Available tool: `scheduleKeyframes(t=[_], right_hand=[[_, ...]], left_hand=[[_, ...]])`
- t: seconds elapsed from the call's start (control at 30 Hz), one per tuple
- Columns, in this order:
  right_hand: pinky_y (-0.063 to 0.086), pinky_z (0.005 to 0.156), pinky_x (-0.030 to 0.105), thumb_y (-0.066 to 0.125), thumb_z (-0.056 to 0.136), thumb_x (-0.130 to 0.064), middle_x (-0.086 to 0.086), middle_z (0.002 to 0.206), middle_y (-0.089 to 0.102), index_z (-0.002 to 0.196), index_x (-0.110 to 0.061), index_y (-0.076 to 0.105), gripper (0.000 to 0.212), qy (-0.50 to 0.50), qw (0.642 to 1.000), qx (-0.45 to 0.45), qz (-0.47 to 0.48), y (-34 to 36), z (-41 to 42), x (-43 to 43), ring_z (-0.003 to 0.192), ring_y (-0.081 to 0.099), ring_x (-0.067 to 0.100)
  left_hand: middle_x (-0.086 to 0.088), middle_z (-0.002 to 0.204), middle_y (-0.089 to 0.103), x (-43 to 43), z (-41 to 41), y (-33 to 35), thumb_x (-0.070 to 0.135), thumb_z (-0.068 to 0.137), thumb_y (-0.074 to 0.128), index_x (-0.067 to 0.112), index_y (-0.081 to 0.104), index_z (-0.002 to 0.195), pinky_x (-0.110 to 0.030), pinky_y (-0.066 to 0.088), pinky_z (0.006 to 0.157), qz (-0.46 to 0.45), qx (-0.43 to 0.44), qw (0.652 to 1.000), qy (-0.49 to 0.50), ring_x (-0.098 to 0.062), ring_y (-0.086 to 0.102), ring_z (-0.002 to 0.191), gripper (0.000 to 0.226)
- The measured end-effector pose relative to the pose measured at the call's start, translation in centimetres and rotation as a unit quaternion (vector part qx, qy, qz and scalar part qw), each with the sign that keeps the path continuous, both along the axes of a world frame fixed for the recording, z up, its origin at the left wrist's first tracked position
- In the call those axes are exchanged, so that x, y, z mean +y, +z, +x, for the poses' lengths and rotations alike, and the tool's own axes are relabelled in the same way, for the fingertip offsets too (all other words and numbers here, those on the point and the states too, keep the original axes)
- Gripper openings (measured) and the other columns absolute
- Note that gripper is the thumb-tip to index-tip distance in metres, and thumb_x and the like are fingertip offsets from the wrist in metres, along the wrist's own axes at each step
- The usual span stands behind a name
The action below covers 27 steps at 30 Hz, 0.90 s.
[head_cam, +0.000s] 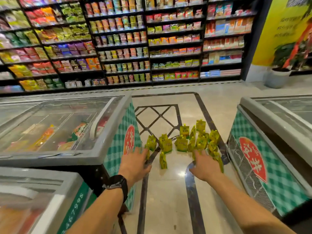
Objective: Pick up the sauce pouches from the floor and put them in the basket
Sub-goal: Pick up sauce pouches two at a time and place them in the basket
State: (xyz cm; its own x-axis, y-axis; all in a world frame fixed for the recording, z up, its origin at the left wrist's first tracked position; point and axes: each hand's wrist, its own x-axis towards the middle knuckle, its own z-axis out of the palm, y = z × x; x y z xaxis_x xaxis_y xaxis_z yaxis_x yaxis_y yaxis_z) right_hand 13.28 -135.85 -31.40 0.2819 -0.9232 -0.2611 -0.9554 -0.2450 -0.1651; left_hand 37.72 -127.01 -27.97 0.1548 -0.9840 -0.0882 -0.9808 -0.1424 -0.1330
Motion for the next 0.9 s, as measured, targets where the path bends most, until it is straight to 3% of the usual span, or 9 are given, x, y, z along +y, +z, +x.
scheduleKeyframes(t=[0.5, 0.63, 0.9], right_hand=[[0.044, 0.103, 0.045, 0.050, 0.094, -0.049, 0.013, 0.159, 0.022, 0.156, -0.024, 0.014, 0.076, 0.049, 0.998, 0.031, 0.021, -3.7, 7.7, -24.5, 0.138, 0.038, 0.036], [0.044, 0.102, 0.045, 0.048, 0.095, -0.049, 0.012, 0.161, 0.019, 0.156, -0.023, 0.013, 0.075, 0.063, 0.995, 0.073, 0.007, -5.3, 11.3, -32.0, 0.140, 0.035, 0.034], [0.046, 0.097, 0.045, 0.054, 0.091, -0.042, 0.009, 0.155, 0.027, 0.154, -0.026, 0.018, 0.074, 0.032, 0.996, 0.066, 0.055, -12.0, 17.2, -47.7, 0.137, 0.037, 0.033]], left_hand=[[-0.012, 0.154, 0.033, -26.5, 9.1, -3.7, 0.059, 0.096, 0.046, 0.028, 0.009, 0.158, -0.043, 0.049, 0.100, 0.055, -0.043, 0.997, -0.042, -0.034, 0.044, 0.133, 0.078], [-0.013, 0.151, 0.034, -36.8, 11.4, -6.7, 0.055, 0.098, 0.043, 0.026, 0.012, 0.157, -0.042, 0.049, 0.091, 0.065, -0.040, 0.991, -0.109, -0.034, 0.044, 0.128, 0.073], [-0.013, 0.147, 0.035, -53.7, 15.9, -17.7, 0.055, 0.097, 0.041, 0.028, 0.018, 0.153, -0.042, 0.051, 0.079, 0.125, 0.002, 0.982, -0.142, -0.037, 0.047, 0.117, 0.066]])
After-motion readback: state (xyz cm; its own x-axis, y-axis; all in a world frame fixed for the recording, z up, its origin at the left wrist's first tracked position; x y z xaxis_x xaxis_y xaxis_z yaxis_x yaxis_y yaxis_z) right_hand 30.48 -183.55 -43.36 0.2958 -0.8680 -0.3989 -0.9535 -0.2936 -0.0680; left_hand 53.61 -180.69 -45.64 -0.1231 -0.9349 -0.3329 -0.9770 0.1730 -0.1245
